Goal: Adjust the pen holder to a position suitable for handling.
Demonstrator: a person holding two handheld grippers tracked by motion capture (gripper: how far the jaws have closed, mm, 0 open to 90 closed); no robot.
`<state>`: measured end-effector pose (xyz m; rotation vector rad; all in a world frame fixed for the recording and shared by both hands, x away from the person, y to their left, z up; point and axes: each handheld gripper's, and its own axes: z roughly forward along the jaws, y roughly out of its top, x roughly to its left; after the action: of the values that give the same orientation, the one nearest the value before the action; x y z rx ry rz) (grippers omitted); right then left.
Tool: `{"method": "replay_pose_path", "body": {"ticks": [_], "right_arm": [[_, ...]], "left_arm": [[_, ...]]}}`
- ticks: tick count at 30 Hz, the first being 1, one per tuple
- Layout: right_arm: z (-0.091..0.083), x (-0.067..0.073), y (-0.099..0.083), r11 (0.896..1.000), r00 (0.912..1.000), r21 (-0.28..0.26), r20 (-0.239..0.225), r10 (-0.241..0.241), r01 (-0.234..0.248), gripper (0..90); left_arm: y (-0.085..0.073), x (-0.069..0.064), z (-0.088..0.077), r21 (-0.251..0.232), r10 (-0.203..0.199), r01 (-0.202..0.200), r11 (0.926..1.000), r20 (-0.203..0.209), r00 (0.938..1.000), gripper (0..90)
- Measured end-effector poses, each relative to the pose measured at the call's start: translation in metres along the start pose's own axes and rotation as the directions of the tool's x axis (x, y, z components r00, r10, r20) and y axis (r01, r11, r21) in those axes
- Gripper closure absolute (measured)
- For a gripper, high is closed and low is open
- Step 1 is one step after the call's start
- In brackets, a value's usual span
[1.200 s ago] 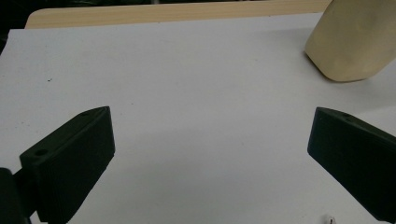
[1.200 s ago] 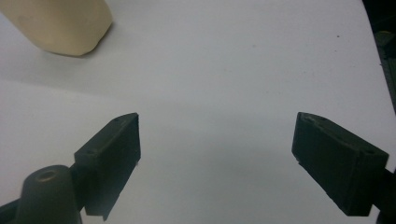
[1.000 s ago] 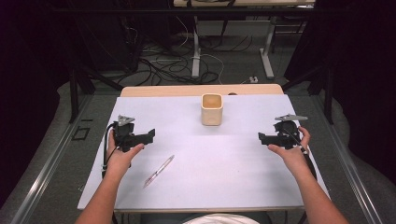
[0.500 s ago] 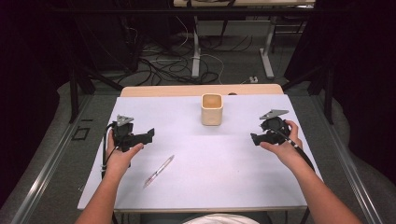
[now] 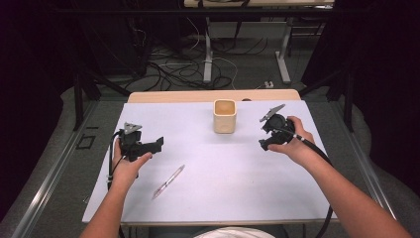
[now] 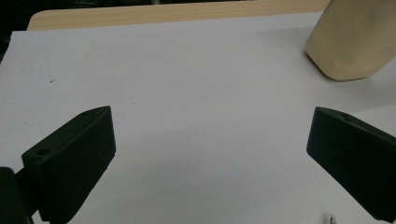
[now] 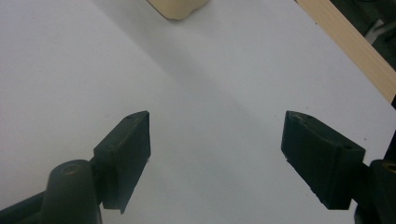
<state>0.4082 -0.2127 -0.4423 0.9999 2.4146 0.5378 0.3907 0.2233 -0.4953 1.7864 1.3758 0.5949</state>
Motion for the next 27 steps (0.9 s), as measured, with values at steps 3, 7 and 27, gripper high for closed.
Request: {"method": "replay_pose_path", "body": {"ticks": [3, 7, 27], "right_arm": [[-0.001, 0.006, 0.014, 0.997, 0.9976, 0.032, -0.007, -0.069, 0.069, 25.8], [0.003, 0.010, 0.028, 0.989, 0.9896, 0.023, -0.004, -0.143, 0.144, 27.0], [0.027, 0.014, 0.080, 0.898, 0.8974, 0.008, -0.044, -0.439, 0.440, 30.1]], "left_arm": [[0.000, 0.000, 0.000, 0.002, 0.000, 0.000, 1.0000, -0.001, 1.0000, 1.4], [0.000, 0.000, 0.000, 0.003, -0.001, 0.001, 1.0000, 0.000, 1.0000, 1.5], [0.000, 0.001, 0.001, 0.005, 0.001, -0.001, 1.0000, 0.000, 1.0000, 1.7]]}}
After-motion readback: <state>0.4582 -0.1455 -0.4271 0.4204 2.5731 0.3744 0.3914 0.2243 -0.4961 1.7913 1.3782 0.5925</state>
